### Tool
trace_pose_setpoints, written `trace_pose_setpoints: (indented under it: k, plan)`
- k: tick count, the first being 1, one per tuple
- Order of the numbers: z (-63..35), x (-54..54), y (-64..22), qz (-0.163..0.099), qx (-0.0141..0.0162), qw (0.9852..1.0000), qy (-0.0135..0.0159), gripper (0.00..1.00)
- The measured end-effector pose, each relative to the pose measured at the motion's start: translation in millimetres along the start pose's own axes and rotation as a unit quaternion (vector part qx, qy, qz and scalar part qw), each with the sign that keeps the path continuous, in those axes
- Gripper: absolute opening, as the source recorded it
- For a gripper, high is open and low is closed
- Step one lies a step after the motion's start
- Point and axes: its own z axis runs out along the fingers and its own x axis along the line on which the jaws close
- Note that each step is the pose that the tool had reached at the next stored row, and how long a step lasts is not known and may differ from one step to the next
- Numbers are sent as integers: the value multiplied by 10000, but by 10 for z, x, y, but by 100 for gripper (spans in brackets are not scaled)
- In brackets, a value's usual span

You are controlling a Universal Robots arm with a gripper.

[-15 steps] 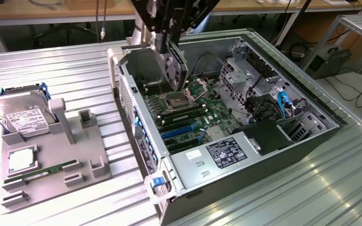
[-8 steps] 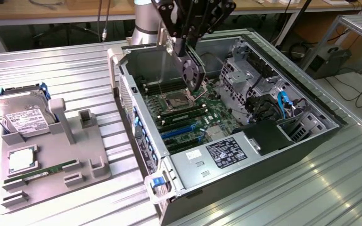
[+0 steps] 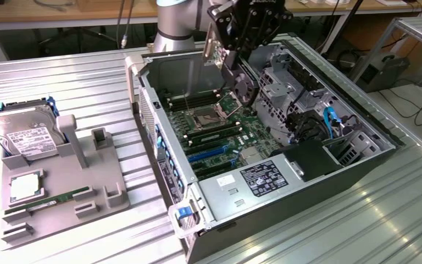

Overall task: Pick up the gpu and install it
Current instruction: 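Pick up the gpu and move the gpu toward the slot, then insert the gpu into the slot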

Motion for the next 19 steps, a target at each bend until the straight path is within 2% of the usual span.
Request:
trace_pose_setpoints:
  k: [2,6,8,19]
  plan:
    - [37,-88,0,0,0,10000,0,26]
    - [104,-178,2,0,-1,10000,0,26]
    - [132,-187,2,1,0,10000,0,26]
    - [132,-188,2,0,0,10000,0,26]
